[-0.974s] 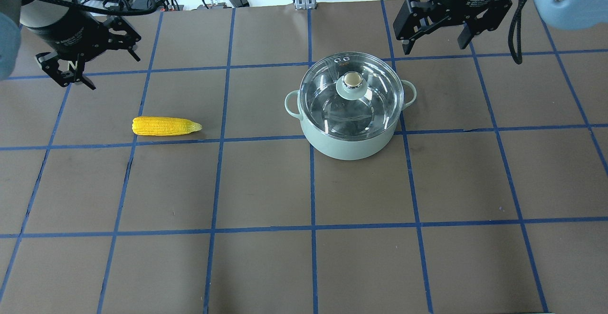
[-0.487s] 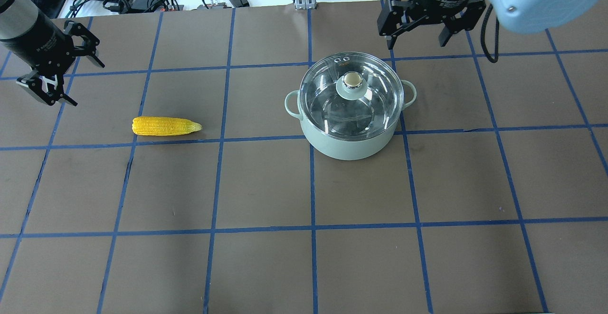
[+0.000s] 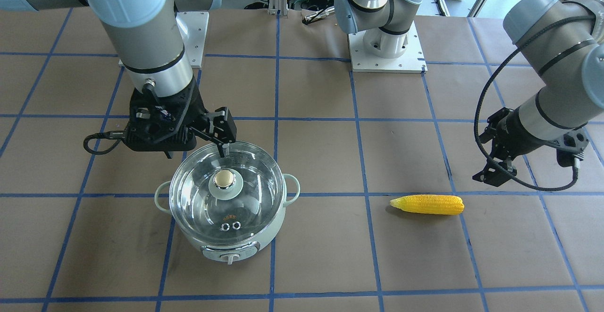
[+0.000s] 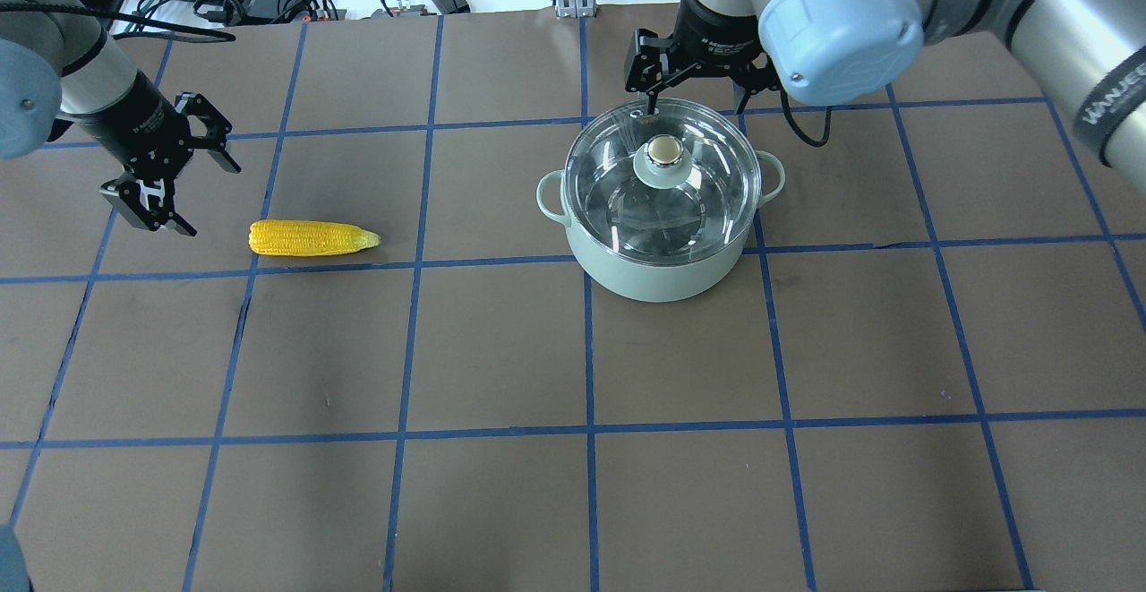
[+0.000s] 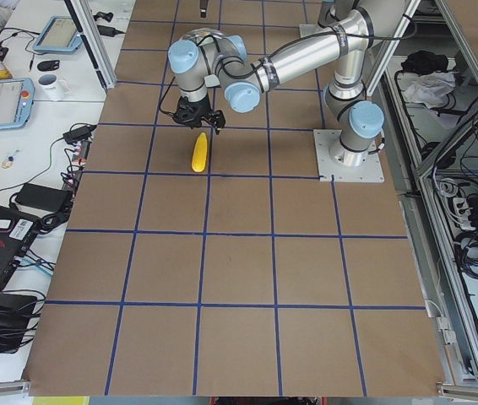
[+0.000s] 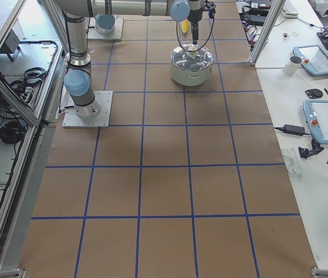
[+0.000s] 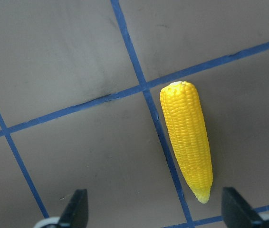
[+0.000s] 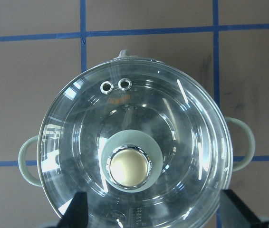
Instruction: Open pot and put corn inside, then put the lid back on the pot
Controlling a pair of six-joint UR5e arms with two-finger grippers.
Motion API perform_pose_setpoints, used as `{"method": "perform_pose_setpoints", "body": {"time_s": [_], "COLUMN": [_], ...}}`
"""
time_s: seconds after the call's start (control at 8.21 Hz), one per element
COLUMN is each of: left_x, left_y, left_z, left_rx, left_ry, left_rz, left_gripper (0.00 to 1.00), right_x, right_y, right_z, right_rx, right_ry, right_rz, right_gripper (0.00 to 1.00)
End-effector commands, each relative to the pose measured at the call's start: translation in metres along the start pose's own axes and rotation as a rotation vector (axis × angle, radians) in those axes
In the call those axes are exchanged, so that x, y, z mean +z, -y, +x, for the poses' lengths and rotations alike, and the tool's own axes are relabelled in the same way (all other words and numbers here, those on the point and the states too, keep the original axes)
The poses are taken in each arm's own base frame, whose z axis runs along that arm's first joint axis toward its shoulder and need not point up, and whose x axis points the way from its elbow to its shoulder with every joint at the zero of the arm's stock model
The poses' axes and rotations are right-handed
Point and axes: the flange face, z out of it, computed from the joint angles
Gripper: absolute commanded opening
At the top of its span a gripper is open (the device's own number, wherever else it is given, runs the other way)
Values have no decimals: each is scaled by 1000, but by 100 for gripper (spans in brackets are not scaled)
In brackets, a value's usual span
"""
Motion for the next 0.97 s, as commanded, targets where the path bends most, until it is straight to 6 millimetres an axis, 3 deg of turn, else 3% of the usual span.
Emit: {"method": "perform_pose_setpoints", "body": {"time_s": [0.0,0.24,0.61,0.85], "left_x": [41,78,93,100], "left_y": [-2,8,13,12], "left_z": [0,11,18,36], "left_rx": [-18,-18,-33,-122], "left_ry": [58,97,98,-6], "left_rz": [-75,-104,-113,-176], "left_gripper": [100,100,100,100], "right_x": [44,71,80,89], "right_y": [-2,2,5,6], "right_z": [-19,-21,-21,-21], "right_rx": [40,46,47,48], "right_ry": [-7,-5,-7,-11], "right_rz": [-52,-48,-49,-64], "right_gripper": [97,97,96,97]}}
